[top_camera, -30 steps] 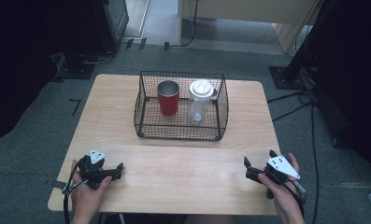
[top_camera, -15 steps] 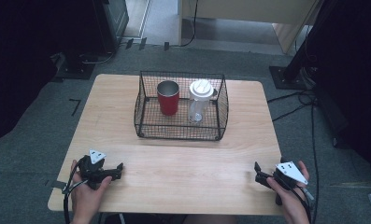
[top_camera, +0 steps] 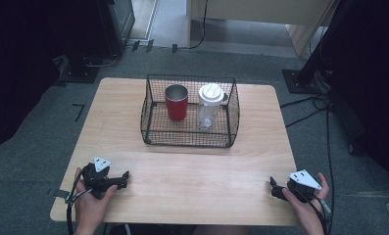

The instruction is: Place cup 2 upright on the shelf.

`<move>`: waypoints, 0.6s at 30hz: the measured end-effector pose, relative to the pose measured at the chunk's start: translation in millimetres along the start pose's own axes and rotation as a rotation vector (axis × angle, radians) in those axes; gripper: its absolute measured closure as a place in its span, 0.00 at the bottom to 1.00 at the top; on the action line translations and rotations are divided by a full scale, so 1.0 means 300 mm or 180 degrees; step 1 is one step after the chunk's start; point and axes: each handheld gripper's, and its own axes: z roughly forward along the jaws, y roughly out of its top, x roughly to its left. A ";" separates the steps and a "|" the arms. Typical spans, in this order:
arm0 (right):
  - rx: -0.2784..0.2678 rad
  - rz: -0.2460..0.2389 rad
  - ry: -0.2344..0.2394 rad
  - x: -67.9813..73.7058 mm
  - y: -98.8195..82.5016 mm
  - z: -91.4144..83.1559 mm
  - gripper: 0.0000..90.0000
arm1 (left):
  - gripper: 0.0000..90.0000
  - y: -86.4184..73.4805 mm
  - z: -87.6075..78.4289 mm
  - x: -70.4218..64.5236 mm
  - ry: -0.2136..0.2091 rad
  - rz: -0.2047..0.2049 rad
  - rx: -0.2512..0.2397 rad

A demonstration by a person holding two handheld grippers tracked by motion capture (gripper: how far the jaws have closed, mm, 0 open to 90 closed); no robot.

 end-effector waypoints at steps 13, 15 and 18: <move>0.0193 0.0038 0.0064 0.006 0.003 0.011 0.02 | 0.00 0.000 0.000 0.000 -0.0001 0.0000 0.0000; 0.0329 0.0321 0.0283 -0.007 0.004 0.018 0.04 | 0.00 0.000 0.000 0.000 0.0000 0.0002 0.0002; 0.0371 0.0456 0.0334 -0.014 0.004 0.022 0.04 | 0.00 0.000 0.000 0.000 0.0000 -0.0001 0.0000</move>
